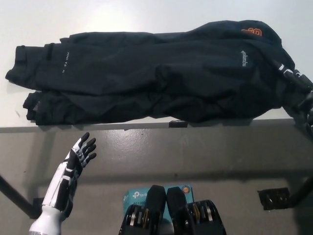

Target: The robot grabs the right edges of the black jacket on the table, and folds it in half

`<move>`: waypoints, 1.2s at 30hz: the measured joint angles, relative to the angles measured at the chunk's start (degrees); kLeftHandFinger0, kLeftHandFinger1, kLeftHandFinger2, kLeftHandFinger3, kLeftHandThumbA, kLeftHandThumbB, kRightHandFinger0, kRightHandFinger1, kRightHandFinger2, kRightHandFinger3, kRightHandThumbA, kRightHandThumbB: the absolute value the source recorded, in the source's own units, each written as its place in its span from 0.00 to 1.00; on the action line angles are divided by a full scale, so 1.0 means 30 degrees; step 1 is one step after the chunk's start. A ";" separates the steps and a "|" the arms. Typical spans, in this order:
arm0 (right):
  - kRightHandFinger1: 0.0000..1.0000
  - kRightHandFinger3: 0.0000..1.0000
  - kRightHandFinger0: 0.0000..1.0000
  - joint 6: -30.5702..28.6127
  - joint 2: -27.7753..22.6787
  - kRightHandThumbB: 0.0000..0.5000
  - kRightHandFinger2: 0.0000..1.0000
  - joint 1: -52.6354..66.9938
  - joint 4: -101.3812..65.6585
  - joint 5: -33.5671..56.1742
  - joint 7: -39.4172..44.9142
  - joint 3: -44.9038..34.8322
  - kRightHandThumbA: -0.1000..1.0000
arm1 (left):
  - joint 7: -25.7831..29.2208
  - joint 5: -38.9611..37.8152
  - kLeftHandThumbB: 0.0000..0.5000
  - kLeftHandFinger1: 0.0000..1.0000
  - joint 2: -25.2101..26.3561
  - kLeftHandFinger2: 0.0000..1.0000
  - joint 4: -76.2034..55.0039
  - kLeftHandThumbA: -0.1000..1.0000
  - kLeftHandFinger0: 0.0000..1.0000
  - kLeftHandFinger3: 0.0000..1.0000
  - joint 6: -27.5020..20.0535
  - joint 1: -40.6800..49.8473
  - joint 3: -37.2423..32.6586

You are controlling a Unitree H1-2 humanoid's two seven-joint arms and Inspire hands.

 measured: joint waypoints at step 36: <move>0.16 0.99 0.00 -0.0783 0.1099 0.15 0.66 0.0110 -0.5807 -0.0291 -0.4686 -0.2440 0.00 | -0.0043 -0.0190 0.29 1.00 0.0076 1.00 0.0037 1.00 1.00 1.00 0.0252 -0.0997 0.0302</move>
